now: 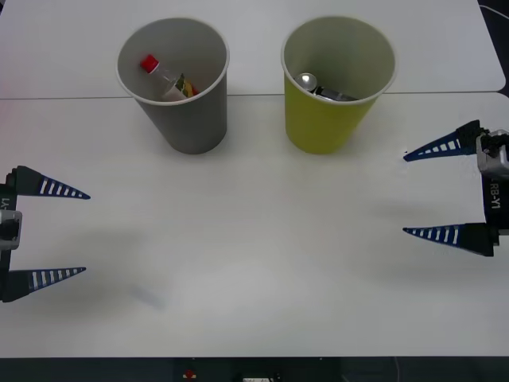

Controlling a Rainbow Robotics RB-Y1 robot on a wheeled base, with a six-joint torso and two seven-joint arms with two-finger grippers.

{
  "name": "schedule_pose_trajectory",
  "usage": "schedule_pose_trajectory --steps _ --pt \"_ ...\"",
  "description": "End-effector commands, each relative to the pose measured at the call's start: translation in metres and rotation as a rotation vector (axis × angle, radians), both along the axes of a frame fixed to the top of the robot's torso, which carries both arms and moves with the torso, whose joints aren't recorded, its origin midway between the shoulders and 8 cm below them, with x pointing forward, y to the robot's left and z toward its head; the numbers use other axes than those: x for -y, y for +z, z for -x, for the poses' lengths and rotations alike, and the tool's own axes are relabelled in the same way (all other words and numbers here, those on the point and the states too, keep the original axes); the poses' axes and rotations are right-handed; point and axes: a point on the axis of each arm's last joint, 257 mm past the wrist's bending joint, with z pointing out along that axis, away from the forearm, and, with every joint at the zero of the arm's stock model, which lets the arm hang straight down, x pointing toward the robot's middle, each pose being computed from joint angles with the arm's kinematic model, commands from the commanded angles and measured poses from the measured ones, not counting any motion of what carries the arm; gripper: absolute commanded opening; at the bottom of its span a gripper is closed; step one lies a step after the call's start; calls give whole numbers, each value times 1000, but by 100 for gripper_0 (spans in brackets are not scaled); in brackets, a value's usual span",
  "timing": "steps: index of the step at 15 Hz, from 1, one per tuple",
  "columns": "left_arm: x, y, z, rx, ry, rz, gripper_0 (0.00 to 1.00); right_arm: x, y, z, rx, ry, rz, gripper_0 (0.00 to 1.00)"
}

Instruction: Put the can into the green bin and the plastic bottle into the gray bin

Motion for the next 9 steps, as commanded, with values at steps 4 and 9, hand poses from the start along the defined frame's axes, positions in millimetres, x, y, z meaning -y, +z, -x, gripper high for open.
schedule_pose_trajectory --steps 4,9 --pt "0 0 0 0 0 0 100 26 -18 5 -13 -17 103 100" --pt "0 0 0 0 0 0 100 36 -19 8 -24 -20 129 100"
